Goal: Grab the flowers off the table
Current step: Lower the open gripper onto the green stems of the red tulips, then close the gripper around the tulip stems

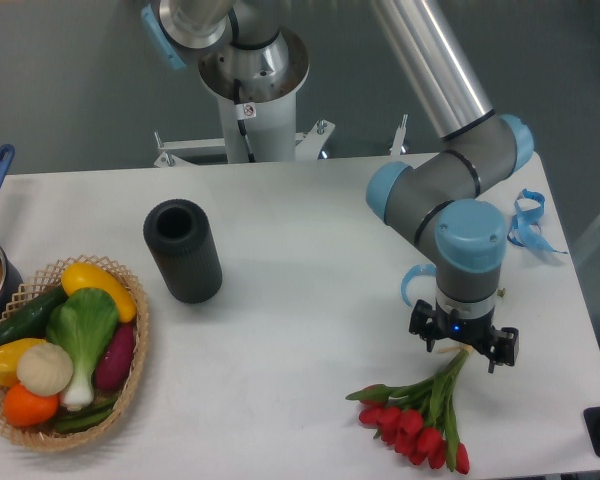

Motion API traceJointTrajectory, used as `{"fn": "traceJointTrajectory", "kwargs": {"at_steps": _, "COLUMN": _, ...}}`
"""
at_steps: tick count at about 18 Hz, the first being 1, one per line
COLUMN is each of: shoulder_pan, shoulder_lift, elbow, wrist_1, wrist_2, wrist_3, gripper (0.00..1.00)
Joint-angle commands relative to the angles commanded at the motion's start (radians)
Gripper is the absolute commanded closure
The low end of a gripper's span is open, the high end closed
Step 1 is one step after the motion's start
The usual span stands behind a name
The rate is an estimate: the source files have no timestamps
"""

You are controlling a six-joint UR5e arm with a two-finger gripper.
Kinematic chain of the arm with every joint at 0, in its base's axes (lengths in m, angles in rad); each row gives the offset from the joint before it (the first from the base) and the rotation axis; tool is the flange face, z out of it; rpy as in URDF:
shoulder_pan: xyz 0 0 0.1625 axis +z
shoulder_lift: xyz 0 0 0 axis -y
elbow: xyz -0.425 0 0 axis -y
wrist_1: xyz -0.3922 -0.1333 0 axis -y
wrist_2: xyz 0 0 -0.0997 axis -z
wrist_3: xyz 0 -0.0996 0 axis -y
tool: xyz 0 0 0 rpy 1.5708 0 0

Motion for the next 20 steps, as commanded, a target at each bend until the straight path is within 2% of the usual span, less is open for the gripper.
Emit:
{"fn": "traceJointTrajectory", "kwargs": {"at_steps": 5, "shoulder_pan": 0.005, "shoulder_lift": -0.043, "elbow": 0.015, "wrist_1": 0.000, "wrist_2": 0.000, "wrist_3": 0.107, "gripper": 0.00}}
{"fn": "traceJointTrajectory", "kwargs": {"at_steps": 14, "shoulder_pan": 0.006, "shoulder_lift": -0.100, "elbow": 0.066, "wrist_1": 0.000, "wrist_2": -0.006, "wrist_3": 0.109, "gripper": 0.00}}
{"fn": "traceJointTrajectory", "kwargs": {"at_steps": 15, "shoulder_pan": 0.006, "shoulder_lift": -0.103, "elbow": 0.067, "wrist_1": 0.000, "wrist_2": -0.008, "wrist_3": 0.109, "gripper": 0.06}}
{"fn": "traceJointTrajectory", "kwargs": {"at_steps": 17, "shoulder_pan": 0.006, "shoulder_lift": -0.106, "elbow": 0.066, "wrist_1": -0.005, "wrist_2": -0.008, "wrist_3": 0.107, "gripper": 0.25}}
{"fn": "traceJointTrajectory", "kwargs": {"at_steps": 20, "shoulder_pan": 0.009, "shoulder_lift": -0.104, "elbow": 0.069, "wrist_1": -0.026, "wrist_2": -0.038, "wrist_3": 0.107, "gripper": 0.85}}
